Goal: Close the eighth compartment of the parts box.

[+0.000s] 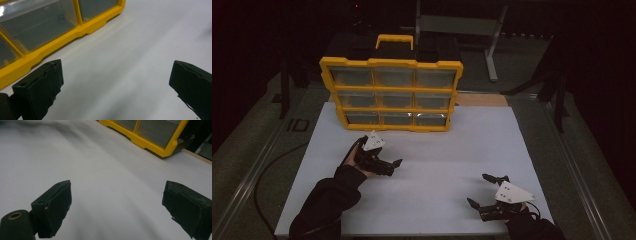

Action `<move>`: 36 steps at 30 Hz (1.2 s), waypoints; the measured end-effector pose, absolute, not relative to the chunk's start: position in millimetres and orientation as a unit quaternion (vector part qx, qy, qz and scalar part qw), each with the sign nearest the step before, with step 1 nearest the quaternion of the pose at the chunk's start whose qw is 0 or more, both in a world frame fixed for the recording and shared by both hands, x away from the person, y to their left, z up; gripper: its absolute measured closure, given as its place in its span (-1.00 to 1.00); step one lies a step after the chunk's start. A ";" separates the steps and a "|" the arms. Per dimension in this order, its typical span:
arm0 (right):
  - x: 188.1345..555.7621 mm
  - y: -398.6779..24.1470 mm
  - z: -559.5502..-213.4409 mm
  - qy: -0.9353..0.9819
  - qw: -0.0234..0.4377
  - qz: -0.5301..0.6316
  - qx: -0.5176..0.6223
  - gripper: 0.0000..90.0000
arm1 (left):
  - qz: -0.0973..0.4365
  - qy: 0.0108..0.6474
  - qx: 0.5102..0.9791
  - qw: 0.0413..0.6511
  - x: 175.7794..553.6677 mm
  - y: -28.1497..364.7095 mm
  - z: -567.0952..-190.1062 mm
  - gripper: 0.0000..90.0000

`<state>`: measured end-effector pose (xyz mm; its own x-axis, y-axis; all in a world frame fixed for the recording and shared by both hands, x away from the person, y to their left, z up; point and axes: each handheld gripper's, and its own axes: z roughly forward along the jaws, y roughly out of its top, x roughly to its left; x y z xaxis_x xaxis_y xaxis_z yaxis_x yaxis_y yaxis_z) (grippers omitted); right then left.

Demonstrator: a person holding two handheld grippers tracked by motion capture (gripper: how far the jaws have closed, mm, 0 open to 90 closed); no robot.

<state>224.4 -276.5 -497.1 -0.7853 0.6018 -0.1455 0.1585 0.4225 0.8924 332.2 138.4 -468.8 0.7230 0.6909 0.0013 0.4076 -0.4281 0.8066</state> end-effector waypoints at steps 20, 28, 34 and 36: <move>224.3 -276.3 -497.1 0.812 0.231 0.482 0.235 -0.80 | 0.149 0.307 0.840 0.422 299.1 166.4 -483.6 -1.00; 224.3 -275.8 -497.5 0.813 0.230 0.480 0.234 -0.80 | 0.143 0.308 0.838 0.427 284.6 177.0 -488.6 -1.00; 224.2 -275.8 -497.5 0.813 0.231 0.480 0.235 -0.80 | 0.142 0.305 0.841 0.424 275.4 183.8 -492.1 -1.00; 224.4 -275.9 -497.6 0.814 0.232 0.479 0.234 -0.80 | 0.140 0.304 0.841 0.425 272.4 186.5 -493.7 -1.00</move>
<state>224.4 -275.9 -497.6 -0.7828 0.6033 -0.1524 0.1596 0.4314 0.8879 272.4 186.5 -493.7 0.7761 0.6302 -0.0228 0.3927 -0.4547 0.7994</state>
